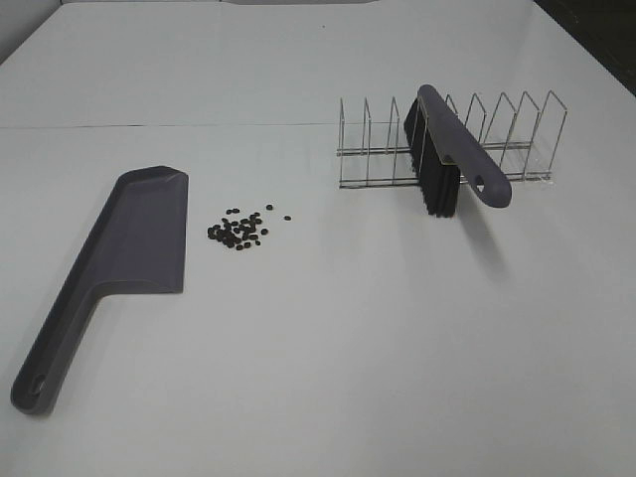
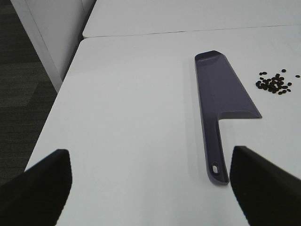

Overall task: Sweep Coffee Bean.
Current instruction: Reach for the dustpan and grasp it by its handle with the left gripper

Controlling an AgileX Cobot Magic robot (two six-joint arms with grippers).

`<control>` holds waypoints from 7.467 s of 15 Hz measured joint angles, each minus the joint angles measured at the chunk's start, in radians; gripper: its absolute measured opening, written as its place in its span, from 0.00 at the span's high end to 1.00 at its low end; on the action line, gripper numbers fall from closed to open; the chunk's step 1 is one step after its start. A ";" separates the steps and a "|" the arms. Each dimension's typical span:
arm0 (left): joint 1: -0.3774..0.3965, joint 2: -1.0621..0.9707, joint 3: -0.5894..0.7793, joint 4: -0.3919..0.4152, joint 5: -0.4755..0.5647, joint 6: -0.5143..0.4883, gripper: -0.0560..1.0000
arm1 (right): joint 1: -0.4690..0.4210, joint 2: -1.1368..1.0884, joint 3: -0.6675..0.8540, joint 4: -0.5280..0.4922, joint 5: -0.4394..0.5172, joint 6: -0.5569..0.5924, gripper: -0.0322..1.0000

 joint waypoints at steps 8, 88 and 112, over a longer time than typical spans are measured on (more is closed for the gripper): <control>0.000 0.000 0.000 0.000 0.000 0.000 0.15 | 0.000 0.000 0.000 0.002 0.000 0.000 0.05; 0.000 0.201 -0.045 -0.001 -0.162 -0.001 0.17 | 0.000 0.000 0.000 0.014 0.000 0.000 0.05; -0.245 1.819 -0.430 -0.202 -0.421 -0.076 0.14 | 0.000 0.000 0.000 0.014 0.000 0.000 0.05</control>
